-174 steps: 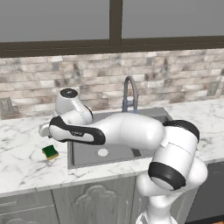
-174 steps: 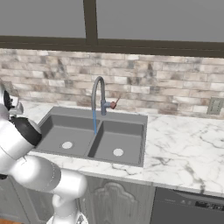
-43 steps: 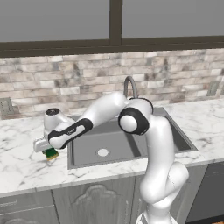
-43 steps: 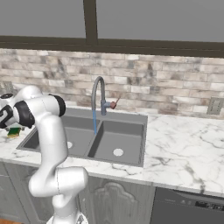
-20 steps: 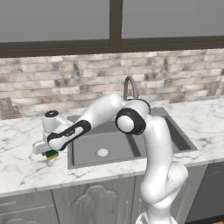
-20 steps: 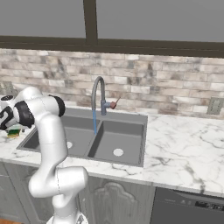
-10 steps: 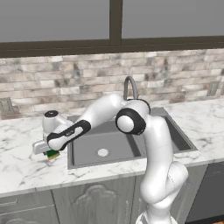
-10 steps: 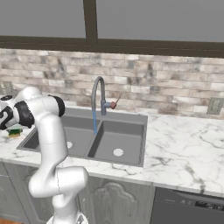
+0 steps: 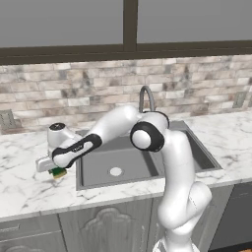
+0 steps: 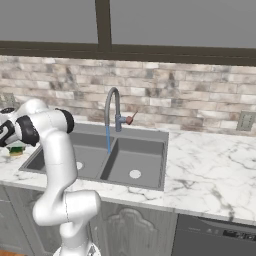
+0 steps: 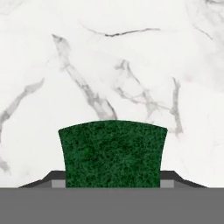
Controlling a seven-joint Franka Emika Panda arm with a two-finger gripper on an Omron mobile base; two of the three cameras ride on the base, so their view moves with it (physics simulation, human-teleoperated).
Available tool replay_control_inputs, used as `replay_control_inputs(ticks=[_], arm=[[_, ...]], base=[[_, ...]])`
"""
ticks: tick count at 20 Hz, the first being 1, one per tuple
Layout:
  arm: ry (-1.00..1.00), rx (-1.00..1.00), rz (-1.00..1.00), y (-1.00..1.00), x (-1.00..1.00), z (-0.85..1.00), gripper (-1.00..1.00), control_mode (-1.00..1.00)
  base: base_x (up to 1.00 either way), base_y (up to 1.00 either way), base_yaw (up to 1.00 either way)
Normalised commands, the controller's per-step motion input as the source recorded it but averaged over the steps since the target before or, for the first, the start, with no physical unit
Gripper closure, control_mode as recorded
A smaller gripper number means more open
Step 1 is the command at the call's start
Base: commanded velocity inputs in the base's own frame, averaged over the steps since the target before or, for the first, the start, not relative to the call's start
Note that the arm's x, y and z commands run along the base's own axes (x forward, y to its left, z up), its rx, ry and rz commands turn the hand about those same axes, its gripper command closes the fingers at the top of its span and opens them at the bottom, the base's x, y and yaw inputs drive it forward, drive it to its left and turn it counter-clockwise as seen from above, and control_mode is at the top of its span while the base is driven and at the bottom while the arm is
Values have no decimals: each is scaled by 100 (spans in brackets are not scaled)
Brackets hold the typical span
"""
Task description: Soak the sponge with water for a few seconds and then drop it inside the sink.
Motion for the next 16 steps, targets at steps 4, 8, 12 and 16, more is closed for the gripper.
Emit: replay_control_inputs(ticks=[4, 8, 12, 16], arm=[[8, 2, -1, -2, 22, 67, 100, -100], [7, 5, -1, -8, 15, 60, 100, -100], [2, 7, 0, -27, 3, 49, 100, -100], [0, 6, 0, -35, -3, 42, 100, -100]], base=[[0, 0, 0], [0, 0, 0], [0, 0, 0], [0, 0, 0]])
